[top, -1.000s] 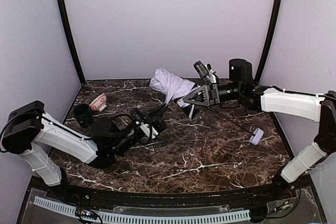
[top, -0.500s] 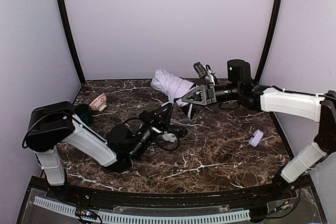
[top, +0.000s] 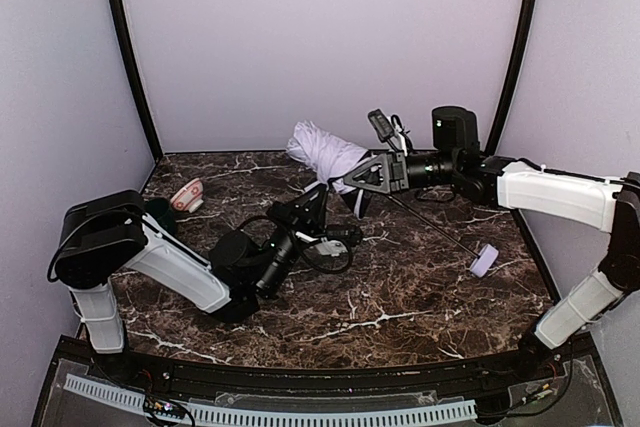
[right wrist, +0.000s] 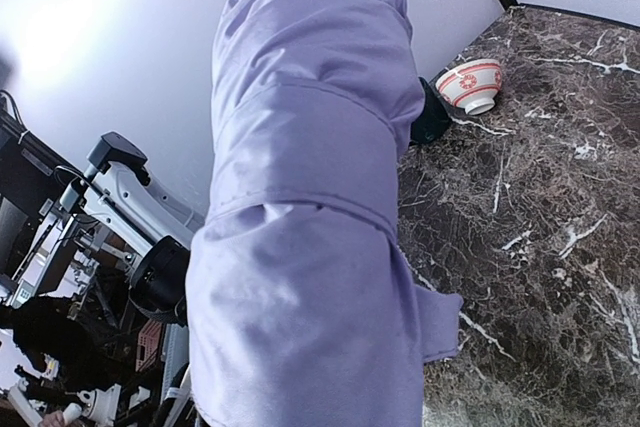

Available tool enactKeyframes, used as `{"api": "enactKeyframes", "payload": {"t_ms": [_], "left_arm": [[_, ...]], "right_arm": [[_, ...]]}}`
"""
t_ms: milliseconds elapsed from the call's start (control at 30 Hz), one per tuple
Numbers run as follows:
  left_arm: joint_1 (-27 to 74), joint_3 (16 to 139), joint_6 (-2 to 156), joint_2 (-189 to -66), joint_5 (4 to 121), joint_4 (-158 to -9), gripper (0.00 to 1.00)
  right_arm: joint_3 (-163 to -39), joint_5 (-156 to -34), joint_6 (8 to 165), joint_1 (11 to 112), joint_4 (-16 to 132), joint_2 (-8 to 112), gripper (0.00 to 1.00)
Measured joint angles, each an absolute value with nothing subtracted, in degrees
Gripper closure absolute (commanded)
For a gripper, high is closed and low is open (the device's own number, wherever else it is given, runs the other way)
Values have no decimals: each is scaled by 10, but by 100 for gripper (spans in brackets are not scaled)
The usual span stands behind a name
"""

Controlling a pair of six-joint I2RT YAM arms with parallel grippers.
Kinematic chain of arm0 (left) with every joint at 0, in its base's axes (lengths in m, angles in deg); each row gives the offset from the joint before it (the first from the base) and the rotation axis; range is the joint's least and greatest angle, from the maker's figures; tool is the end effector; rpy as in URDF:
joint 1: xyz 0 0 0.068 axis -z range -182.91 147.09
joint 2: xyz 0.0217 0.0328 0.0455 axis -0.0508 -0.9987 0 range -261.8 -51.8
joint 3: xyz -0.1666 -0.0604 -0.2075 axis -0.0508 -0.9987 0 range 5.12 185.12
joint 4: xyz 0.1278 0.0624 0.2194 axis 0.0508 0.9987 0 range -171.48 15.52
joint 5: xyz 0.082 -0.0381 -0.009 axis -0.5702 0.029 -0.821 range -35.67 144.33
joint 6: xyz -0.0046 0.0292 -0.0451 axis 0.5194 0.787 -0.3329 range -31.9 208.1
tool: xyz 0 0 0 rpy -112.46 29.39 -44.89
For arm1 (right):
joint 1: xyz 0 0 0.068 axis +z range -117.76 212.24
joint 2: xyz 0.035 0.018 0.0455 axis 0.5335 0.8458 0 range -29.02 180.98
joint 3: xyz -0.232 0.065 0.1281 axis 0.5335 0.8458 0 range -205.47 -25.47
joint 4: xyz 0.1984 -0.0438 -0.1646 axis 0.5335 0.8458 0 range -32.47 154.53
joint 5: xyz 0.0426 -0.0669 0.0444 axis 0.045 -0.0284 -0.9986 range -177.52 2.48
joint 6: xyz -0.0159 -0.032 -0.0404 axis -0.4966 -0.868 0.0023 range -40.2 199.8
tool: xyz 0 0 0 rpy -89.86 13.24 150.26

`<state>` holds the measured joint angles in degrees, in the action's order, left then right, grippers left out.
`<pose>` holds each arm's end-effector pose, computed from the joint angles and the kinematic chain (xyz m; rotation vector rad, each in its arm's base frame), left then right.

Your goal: Put away the umbrella

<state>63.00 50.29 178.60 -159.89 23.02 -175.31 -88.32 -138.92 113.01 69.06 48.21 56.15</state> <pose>0.1624 -0.3179 0.2272 0.8976 0.7036 0.6639 0.2563 0.2266 0.3174 -0.7891 1.8814 1.6205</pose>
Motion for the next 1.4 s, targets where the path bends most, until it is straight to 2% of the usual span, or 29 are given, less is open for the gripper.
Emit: {"api": "enactKeyframes", "payload": {"t_ms": [600, 867, 1200, 1333, 1400], "left_arm": [[592, 504, 1823, -1599, 305, -1753, 100], [636, 426, 1745, -1606, 277, -1737, 100], [637, 412, 1482, -1630, 266, -1456, 100], [610, 443, 1403, -1635, 313, -1336, 100], [593, 462, 1375, -1635, 343, -1284, 100]], "right_arm": [[-890, -1361, 1105, 701, 507, 560, 100], [-780, -1390, 1186, 710, 395, 591, 100], [-757, -1420, 1261, 697, 273, 812, 100], [-757, -1418, 1273, 683, 264, 862, 84], [-757, -1419, 1271, 676, 258, 871, 72]]}}
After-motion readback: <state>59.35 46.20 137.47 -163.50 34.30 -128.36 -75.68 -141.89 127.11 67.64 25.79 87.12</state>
